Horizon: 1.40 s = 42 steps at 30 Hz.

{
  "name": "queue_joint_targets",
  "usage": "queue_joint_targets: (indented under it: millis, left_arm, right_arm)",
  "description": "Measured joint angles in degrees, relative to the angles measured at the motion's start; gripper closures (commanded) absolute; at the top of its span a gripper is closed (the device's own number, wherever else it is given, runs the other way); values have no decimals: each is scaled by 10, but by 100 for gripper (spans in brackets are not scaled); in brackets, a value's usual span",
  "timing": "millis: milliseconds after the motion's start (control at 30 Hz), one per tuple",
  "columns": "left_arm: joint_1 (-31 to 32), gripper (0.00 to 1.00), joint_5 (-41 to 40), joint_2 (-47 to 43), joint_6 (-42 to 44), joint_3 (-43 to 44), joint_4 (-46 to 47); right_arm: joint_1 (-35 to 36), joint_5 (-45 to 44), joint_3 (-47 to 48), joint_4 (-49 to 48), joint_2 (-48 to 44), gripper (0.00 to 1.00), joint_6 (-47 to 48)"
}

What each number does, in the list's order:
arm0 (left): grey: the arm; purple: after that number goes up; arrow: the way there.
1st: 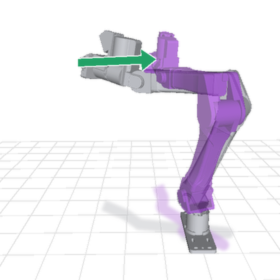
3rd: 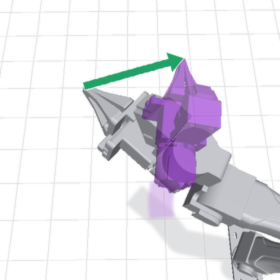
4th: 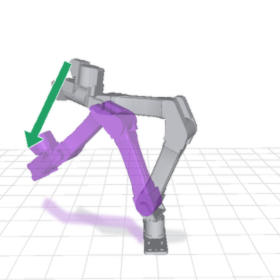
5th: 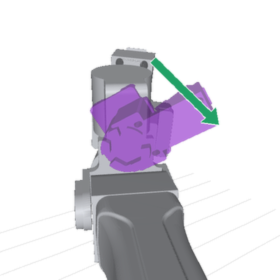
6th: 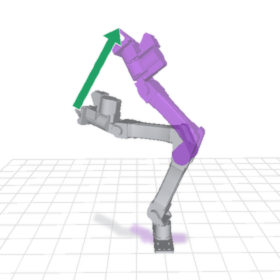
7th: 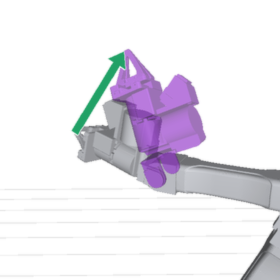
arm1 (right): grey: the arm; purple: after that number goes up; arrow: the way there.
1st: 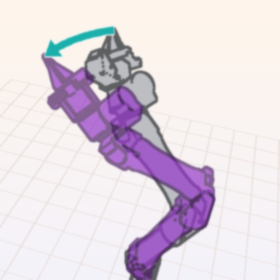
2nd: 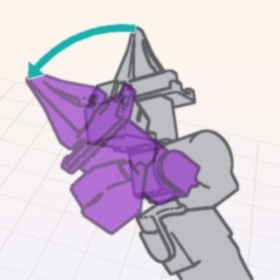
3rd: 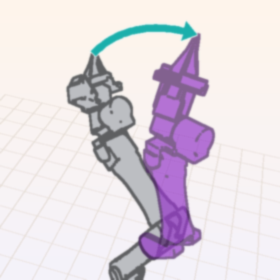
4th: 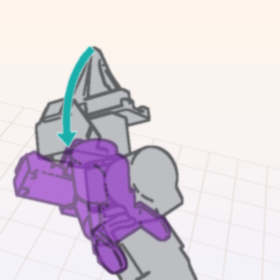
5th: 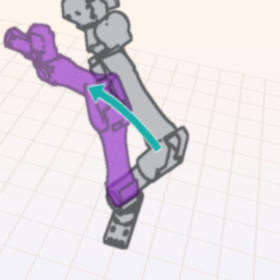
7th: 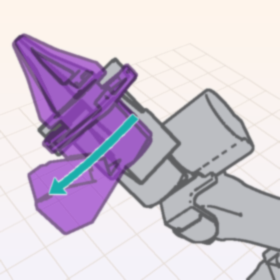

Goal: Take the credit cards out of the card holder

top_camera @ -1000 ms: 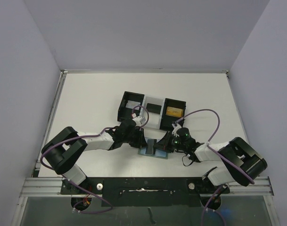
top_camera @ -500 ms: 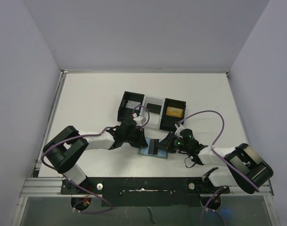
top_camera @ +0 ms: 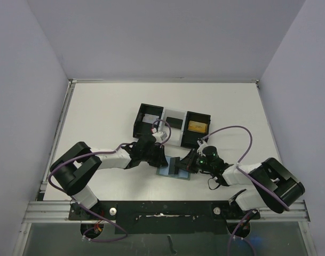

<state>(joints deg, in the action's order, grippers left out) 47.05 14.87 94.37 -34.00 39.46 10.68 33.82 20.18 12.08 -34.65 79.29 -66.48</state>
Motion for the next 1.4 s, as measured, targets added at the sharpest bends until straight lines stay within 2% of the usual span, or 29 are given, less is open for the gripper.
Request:
queue_joint_targets:
  millis: [200, 467, 600, 800, 1067, 1400]
  left_arm:
    - [2, 95, -7, 0, 1, 5, -9]
    - [4, 93, -14, -1, 3, 8, -16]
    - [5, 76, -16, -7, 7, 8, -23]
    - [6, 60, -36, -55, 28, 8, -70]
    - [-8, 33, -87, -193, 47, 10, -137]
    - [-98, 29, -137, -303, 81, 59, -252]
  right_arm:
    - [-5, -2, -2, 37, -52, 97, 11]
    - [-40, -5, -3, 177, -196, 100, 54]
    - [-46, -18, 18, 266, -270, 100, 87]
    - [-46, -45, 54, 326, -348, 100, 135]
    - [-37, -74, 112, 352, -356, 100, 213]
    - [85, -197, 219, 355, -308, 100, 398]
